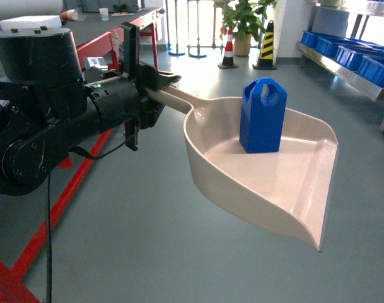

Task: Place part in tray to right shelf

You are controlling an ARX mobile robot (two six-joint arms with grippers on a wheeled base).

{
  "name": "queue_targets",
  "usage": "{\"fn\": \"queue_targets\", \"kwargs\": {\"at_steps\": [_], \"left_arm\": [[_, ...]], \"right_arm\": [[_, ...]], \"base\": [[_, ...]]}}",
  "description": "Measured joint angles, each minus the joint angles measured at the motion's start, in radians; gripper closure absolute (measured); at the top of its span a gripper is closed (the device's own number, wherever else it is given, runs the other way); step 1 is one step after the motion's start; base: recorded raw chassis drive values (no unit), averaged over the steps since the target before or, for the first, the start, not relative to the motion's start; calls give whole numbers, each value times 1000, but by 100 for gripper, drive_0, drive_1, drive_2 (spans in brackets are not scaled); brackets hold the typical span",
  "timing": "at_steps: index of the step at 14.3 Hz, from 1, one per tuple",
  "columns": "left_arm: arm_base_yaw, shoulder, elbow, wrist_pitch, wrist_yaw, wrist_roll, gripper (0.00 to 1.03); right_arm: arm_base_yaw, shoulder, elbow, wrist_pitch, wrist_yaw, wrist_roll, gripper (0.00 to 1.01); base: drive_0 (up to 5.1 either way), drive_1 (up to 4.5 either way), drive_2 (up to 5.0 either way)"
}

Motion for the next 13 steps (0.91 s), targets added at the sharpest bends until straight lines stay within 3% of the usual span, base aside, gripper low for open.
{"fn": "queue_targets", "kwargs": {"at_steps": [13], "left_arm": [[0, 0, -1, 8, 0, -1, 91]], "right_arm": [[0, 1, 0, 3, 0, 0, 3]], "base": [[1, 416, -414]]}}
